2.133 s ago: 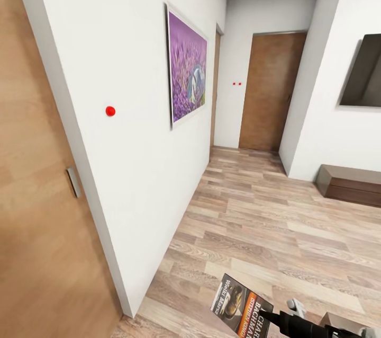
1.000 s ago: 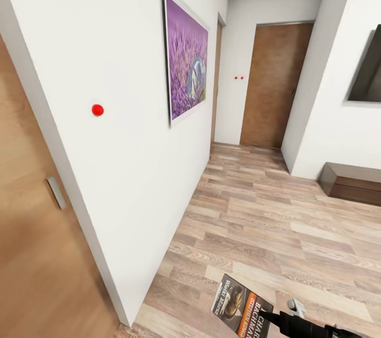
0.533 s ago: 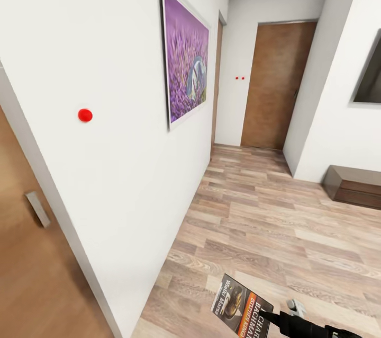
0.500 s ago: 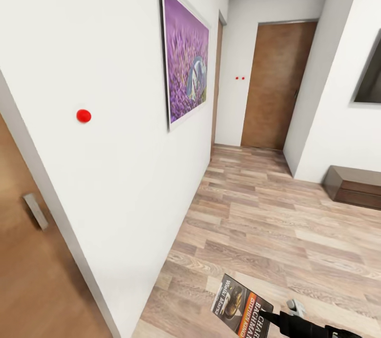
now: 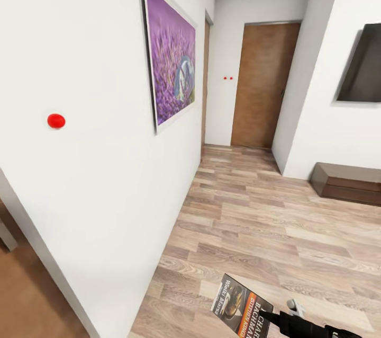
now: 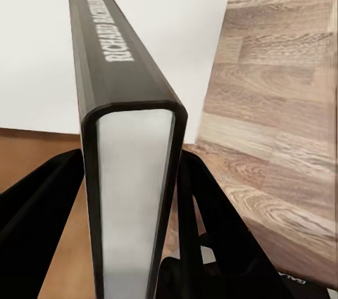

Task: In the bedroom, move the book from the bed onto either nightstand, and place the two sandals side by side next to the bed.

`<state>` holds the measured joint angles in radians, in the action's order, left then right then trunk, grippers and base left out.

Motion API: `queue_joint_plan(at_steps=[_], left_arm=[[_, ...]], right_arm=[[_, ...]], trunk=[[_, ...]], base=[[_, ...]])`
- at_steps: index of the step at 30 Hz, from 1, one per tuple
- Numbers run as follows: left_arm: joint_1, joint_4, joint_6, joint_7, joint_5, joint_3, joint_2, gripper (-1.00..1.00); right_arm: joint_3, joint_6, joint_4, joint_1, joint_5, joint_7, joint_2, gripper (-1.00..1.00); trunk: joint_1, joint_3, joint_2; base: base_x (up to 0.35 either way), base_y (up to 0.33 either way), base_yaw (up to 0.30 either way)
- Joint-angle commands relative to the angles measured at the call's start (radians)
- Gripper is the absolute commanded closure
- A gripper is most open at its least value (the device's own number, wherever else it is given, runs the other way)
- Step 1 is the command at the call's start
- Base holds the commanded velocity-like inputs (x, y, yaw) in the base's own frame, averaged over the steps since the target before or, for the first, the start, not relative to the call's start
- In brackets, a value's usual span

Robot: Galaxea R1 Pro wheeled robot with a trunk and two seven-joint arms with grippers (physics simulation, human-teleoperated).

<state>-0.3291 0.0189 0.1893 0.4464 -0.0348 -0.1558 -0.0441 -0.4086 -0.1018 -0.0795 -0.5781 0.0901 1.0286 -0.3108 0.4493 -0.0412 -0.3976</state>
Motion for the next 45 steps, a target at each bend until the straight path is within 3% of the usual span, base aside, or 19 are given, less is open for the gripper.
queue_joint_plan(at_steps=[1, 9, 24, 45], left_arm=[[-0.001, 0.000, 0.005, 0.002, -0.004, -0.007, 0.000, -1.00], [-0.001, 0.000, 0.005, 0.002, -0.004, -0.008, 0.000, -1.00], [-0.001, 0.000, 0.005, 0.002, -0.004, -0.008, 0.000, -1.00], [-0.001, 0.000, 0.005, 0.002, -0.004, -0.008, 0.000, -1.00]], right_arm=[[-0.010, -0.007, -0.002, -0.002, 0.008, 0.002, -0.001, 1.00], [-0.010, -0.007, -0.002, -0.002, 0.008, 0.002, -0.001, 1.00], [-0.010, -0.007, -0.002, -0.002, 0.008, 0.002, -0.001, 1.00], [-0.010, -0.007, -0.002, -0.002, 0.008, 0.002, -0.001, 1.00]], trunk=[[0.001, -0.002, -0.002], [0.001, -0.002, -0.002], [0.001, -0.002, -0.002], [0.001, -0.002, -0.002]], base=[[0.001, 0.000, -0.272], [0.063, 0.000, -0.215], [0.287, 0.000, -0.015], [0.026, 0.000, -0.098]])
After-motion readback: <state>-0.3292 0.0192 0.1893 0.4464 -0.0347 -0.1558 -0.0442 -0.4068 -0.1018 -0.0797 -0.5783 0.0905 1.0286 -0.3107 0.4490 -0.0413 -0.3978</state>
